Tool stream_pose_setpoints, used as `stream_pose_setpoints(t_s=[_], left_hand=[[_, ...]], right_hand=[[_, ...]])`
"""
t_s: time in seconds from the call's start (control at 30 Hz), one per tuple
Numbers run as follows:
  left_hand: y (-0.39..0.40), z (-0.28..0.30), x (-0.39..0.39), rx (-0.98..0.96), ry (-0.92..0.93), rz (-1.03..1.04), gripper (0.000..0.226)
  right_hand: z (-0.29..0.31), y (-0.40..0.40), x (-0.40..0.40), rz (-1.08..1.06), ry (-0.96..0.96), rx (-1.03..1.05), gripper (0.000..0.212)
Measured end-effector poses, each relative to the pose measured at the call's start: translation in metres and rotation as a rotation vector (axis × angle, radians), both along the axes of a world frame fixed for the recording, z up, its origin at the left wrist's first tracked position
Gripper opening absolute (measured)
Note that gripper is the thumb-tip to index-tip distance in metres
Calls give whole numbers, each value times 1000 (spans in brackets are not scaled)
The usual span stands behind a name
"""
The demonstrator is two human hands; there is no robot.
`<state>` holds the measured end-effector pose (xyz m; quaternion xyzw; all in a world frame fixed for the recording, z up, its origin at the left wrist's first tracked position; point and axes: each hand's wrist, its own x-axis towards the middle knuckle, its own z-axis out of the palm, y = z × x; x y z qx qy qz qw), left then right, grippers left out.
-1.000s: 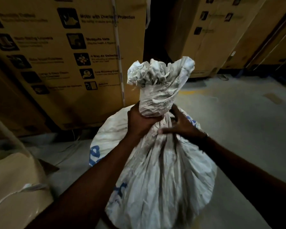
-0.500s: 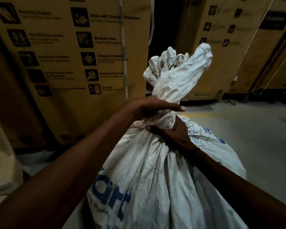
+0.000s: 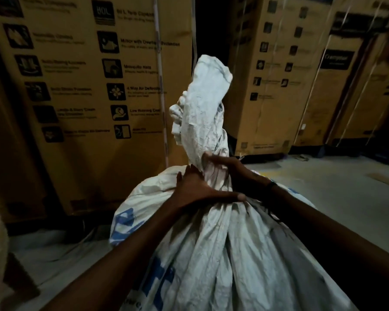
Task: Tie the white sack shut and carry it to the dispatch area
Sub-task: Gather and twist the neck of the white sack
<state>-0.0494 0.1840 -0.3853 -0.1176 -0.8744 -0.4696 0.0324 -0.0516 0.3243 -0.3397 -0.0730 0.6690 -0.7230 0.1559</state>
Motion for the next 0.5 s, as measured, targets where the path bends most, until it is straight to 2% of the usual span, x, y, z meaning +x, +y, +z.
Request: stream_pose_setpoints(t_s=[0.03, 0.1, 0.17, 0.33, 0.37, 0.43, 0.47, 0.5], left_hand=[[7, -2, -2, 37, 18, -1, 156], [20, -7, -12, 164, 62, -9, 137], [25, -11, -24, 237, 103, -34, 128], [30, -17, -37, 204, 209, -33, 125], [29, -19, -39, 208, 222, -22, 124], [29, -23, -40, 225, 230, 46, 119], [29, -25, -39, 241, 223, 79, 115], [30, -28, -40, 271, 216, 101, 111]], right_hand=[[4, 2, 1, 22, -6, -52, 32], [4, 8, -3, 10, 3, -130, 42], [-4, 14, -11, 10, 26, -184, 52], [-22, 46, -21, 33, 93, -52, 72], [-23, 54, -22, 39, 81, -31, 60], [-26, 67, -12, 48, 87, -43, 14], [-29, 74, -5, 43, 105, -71, 16], [-32, 79, 3, 57, 143, -96, 29]])
